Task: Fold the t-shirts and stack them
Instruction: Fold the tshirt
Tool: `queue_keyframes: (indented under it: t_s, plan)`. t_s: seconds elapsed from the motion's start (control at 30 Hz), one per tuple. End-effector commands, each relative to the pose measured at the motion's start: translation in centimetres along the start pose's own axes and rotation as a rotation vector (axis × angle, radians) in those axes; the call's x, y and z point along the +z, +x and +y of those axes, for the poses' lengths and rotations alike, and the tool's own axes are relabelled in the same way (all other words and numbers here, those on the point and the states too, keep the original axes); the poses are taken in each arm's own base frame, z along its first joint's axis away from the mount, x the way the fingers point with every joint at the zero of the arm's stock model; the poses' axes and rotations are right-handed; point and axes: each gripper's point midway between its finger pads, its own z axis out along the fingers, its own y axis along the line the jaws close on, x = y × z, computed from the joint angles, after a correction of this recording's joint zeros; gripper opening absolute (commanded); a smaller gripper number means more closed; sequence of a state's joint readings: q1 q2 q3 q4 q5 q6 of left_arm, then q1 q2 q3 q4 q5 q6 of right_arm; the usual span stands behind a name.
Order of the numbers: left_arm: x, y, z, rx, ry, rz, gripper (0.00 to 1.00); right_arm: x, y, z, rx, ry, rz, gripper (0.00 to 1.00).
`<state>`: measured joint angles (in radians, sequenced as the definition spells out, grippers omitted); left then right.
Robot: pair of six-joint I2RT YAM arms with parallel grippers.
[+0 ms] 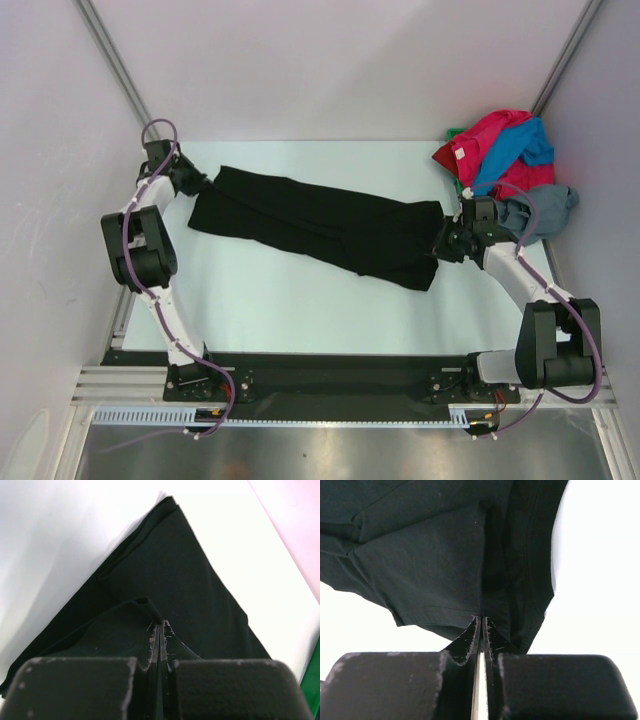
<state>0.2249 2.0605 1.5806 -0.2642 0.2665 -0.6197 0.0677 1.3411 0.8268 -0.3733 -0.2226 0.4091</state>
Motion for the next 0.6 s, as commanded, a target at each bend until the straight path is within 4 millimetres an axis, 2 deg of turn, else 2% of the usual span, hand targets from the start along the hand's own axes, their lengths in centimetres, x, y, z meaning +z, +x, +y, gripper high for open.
queue_keyframes:
  t_s: [0.0,0.07,0.23,0.33,0.47,0.5,0.57]
  plan:
    - [-1.5,-0.4,-1.1,0.032,0.026,-0.021,0.0,-0.1,-0.7,0.4,-0.019,-0.015,-0.019,0.07]
    - [-1.7,-0.4,-1.2,0.032,0.027,-0.024,0.0,0.2,-0.7,0.5,-0.015,-0.026,-0.012,0.0]
    - [-2.5,-1.0,-1.7,0.046,0.034,-0.046,0.0,-0.3,-1.3,1.4,-0.021,-0.065,-0.038,0.0]
    - [-3.5,-1.3,-1.9,0.06,0.025,-0.058,0.0,-1.8,-1.3,2.2,-0.047,-0.086,-0.043,0.0]
    - [-6.5,-2.1,-2.6,0.108,0.01,-0.108,0.0,-5.6,-1.3,4.5,-0.1,-0.151,-0.079,0.0]
    - [-7.1,-1.7,-2.1,0.112,-0.006,-0.105,0.0,-7.4,-1.1,5.2,-0.112,-0.171,-0.094,0.0]
    - [-8.0,-1.5,-1.5,0.131,-0.035,-0.119,0.0,-9.6,-0.8,7.0,-0.144,-0.22,-0.108,0.0]
